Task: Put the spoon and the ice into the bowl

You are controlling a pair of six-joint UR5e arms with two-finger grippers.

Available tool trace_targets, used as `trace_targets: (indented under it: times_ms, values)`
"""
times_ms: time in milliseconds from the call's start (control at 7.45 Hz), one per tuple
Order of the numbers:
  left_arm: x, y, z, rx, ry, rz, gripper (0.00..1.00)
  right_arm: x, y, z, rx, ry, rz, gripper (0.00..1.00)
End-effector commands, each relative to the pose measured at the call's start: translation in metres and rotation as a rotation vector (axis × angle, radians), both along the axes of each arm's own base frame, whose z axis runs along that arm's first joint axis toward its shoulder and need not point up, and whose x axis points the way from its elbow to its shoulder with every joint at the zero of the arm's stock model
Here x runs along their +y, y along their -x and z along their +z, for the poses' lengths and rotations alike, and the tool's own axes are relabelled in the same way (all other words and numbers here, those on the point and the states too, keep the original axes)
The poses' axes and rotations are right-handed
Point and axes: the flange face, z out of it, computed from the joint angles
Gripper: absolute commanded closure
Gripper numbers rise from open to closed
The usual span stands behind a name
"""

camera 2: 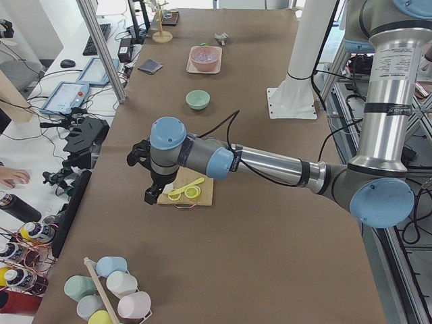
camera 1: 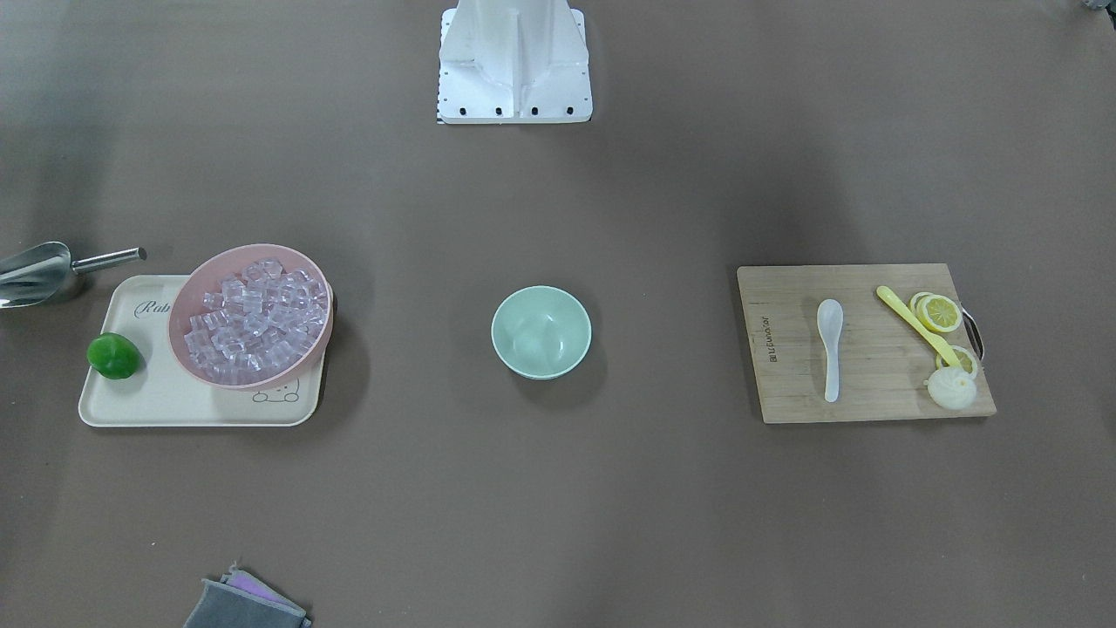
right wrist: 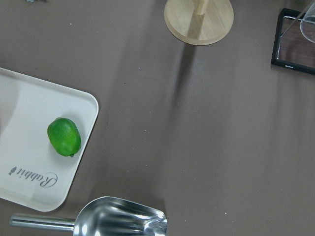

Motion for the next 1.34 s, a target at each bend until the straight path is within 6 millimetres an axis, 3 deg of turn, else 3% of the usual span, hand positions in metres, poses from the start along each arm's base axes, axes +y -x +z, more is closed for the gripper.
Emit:
trace_targets:
  times_ms: [0,134,268,537,805,1073,1207]
  values:
    - [-0.016,-0.063,-0.021,0.029,-0.054,0.053,0.01,-0.008,0.011,-0.016,-0.017,-0.063,-0.002,0.0]
    - [-0.022,-0.102,-0.025,0.035,-0.058,0.119,0.01,-0.023,0.028,-0.032,-0.05,-0.035,0.019,0.0]
    - [-0.03,-0.13,-0.039,0.065,-0.01,0.108,0.01,-0.042,0.066,-0.059,-0.098,0.006,0.023,0.0]
    - [-0.023,-0.203,-0.055,0.143,0.146,0.058,0.01,-0.064,0.15,-0.108,-0.178,0.109,0.032,0.0]
    - [-0.021,-0.272,-0.083,0.194,0.242,0.004,0.01,-0.065,0.223,-0.139,-0.176,0.172,0.093,0.0]
    - [-0.009,-0.326,-0.078,0.114,0.275,-0.119,0.01,-0.056,0.289,-0.154,-0.137,0.186,0.189,0.0]
    - [-0.006,-0.344,-0.076,0.093,0.266,-0.13,0.01,-0.049,0.309,-0.155,-0.123,0.191,0.216,0.0]
